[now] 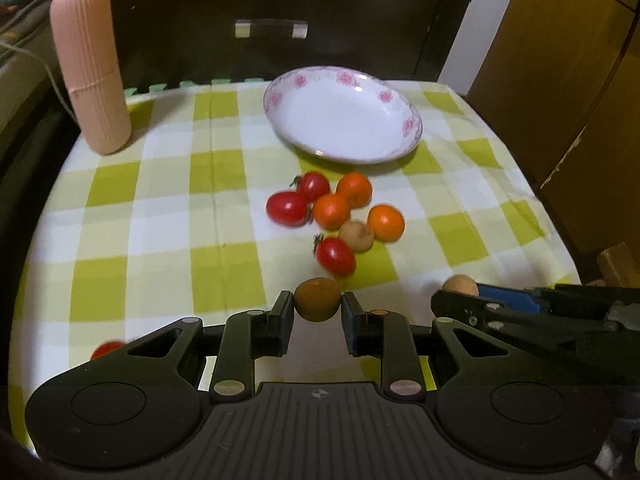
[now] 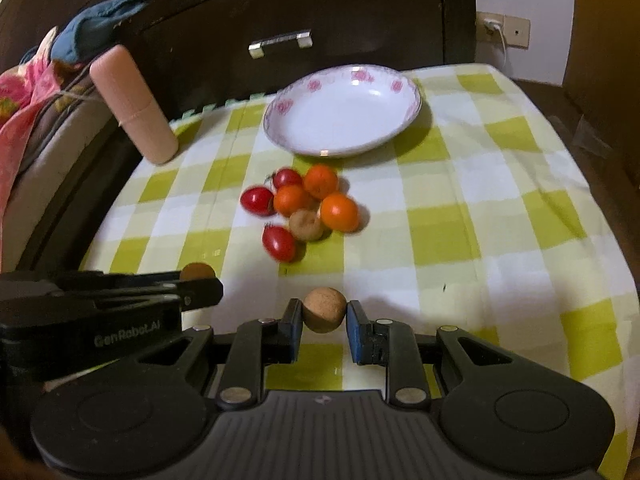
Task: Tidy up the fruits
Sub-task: 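Carry both held brown fruits with both grippers over the white flowered plate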
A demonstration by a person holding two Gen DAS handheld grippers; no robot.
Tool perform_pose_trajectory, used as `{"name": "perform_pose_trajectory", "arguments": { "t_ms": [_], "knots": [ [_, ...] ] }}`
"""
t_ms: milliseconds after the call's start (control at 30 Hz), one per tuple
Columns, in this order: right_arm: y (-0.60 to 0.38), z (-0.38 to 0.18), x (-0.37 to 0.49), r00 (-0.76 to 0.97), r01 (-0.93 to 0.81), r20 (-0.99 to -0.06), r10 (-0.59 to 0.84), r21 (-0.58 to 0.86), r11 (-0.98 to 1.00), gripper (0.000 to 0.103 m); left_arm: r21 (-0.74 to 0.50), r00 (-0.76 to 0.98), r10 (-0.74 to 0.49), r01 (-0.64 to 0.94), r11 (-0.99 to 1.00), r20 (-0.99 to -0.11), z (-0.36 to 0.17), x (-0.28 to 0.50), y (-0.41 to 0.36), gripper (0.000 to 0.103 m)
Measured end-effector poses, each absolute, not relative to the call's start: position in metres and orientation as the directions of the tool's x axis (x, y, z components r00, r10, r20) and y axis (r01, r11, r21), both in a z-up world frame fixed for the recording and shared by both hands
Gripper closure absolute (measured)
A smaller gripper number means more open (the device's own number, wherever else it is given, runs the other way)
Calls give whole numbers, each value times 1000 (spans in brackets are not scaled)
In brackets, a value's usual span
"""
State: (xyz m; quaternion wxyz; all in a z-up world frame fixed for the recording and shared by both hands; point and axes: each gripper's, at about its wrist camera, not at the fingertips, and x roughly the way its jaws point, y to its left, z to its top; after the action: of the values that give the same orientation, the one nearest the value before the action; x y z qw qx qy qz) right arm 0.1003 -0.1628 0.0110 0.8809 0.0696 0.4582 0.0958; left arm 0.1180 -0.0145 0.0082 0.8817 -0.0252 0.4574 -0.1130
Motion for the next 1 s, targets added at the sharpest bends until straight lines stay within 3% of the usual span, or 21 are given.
{"name": "perform_pose_trajectory", "arguments": {
  "t_ms": [1000],
  "knots": [
    [-185, 27, 229, 638, -87, -732, 239, 240, 967, 80, -148, 635, -226, 174, 974, -739, 30, 239, -34, 71]
  ]
}}
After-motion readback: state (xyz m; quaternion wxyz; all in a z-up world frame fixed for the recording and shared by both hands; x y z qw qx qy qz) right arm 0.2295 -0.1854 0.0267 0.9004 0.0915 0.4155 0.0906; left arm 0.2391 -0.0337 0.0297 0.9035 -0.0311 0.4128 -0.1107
